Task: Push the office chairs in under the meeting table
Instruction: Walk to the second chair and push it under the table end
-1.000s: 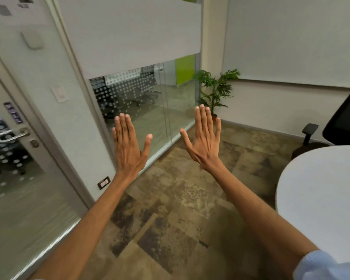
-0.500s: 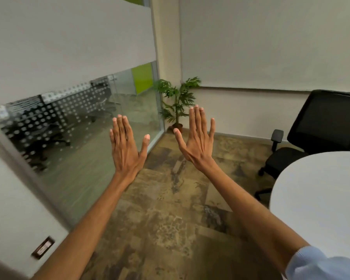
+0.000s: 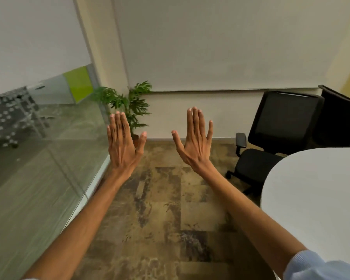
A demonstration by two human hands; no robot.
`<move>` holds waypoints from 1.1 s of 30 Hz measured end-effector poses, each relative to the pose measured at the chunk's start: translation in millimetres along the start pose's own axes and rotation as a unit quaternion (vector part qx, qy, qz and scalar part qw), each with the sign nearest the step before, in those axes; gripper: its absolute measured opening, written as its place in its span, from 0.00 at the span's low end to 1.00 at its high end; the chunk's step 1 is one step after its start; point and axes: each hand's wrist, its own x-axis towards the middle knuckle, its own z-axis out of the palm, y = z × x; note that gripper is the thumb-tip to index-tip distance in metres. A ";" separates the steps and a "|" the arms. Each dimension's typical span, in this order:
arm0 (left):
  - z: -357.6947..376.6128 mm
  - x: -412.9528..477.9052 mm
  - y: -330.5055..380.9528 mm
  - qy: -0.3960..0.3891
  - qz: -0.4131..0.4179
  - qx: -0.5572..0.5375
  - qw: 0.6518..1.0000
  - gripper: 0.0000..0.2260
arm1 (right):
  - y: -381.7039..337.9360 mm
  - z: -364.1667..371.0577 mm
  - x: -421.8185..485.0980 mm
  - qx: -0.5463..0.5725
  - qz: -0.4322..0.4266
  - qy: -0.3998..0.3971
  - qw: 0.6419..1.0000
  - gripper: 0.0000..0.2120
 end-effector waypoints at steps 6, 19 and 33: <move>95.5 117.2 -9.4 -0.035 0.085 -0.033 0.995 0.37 | 37.4 76.0 87.0 -0.051 0.066 0.023 0.996 0.38; 299.0 273.1 8.2 -0.110 0.166 -0.118 0.973 0.39 | 159.3 201.0 214.0 -0.145 0.155 0.026 0.977 0.37; 551.6 489.2 114.8 -0.116 0.254 -0.192 0.941 0.37 | 360.7 315.0 393.3 -0.198 0.235 0.040 0.951 0.36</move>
